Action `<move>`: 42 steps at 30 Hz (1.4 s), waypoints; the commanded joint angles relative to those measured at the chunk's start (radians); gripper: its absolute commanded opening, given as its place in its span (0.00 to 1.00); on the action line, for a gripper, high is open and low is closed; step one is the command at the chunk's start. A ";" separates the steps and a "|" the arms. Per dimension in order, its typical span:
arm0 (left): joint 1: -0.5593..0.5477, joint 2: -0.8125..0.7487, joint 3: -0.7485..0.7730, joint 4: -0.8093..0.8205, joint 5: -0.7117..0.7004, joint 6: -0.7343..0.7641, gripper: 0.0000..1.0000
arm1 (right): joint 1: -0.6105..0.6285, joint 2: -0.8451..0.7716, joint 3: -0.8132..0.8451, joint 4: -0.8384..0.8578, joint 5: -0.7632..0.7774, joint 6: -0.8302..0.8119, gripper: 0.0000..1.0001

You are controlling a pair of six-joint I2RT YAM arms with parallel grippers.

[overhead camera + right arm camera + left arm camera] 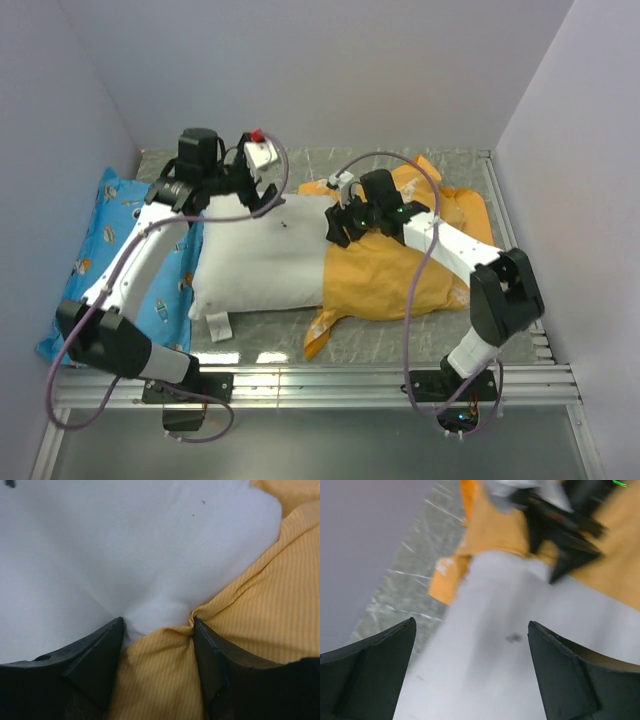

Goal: Put the pillow into the pillowcase

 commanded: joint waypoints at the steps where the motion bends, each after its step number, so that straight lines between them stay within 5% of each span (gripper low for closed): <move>1: 0.037 0.156 0.108 -0.032 0.032 -0.078 0.99 | 0.050 -0.058 -0.151 -0.050 0.014 -0.070 0.62; 7: 0.033 0.492 0.250 -0.219 0.163 0.150 0.99 | 0.063 -0.137 -0.224 -0.015 0.034 -0.150 0.59; 8: 0.028 0.537 0.323 -0.394 0.187 0.203 0.99 | 0.064 -0.147 -0.225 -0.018 0.040 -0.161 0.59; 12: 0.022 0.692 0.392 -0.684 0.287 0.405 0.97 | 0.061 -0.236 -0.210 -0.061 0.074 -0.165 0.69; 13: 0.022 0.704 0.383 -0.689 0.292 0.424 0.83 | 0.063 -0.252 -0.198 -0.076 0.077 -0.158 0.71; 14: 0.025 0.701 0.372 -0.687 0.305 0.430 0.50 | 0.057 -0.265 -0.160 -0.091 0.092 -0.124 0.73; 15: 0.028 0.689 0.366 -0.643 0.313 0.424 0.34 | 0.034 -0.288 -0.135 -0.126 0.091 -0.104 0.74; 17: 0.033 0.603 0.323 -0.559 0.324 0.367 0.05 | -0.009 -0.307 -0.053 -0.157 0.060 -0.034 0.82; 18: 0.030 0.560 0.298 -0.439 0.315 0.347 0.01 | -0.076 -0.305 -0.022 -0.179 0.042 -0.008 0.87; 25: -0.082 0.218 0.094 -0.145 0.142 0.372 0.00 | -0.206 -0.132 0.299 -0.279 -0.037 0.115 0.91; 32: -0.188 0.146 0.054 -0.094 0.025 0.439 0.00 | -0.177 0.049 0.526 -0.395 -0.064 0.171 0.91; 42: -0.243 0.008 -0.076 0.011 -0.066 0.507 0.00 | -0.131 0.129 0.494 -0.653 0.057 0.095 0.83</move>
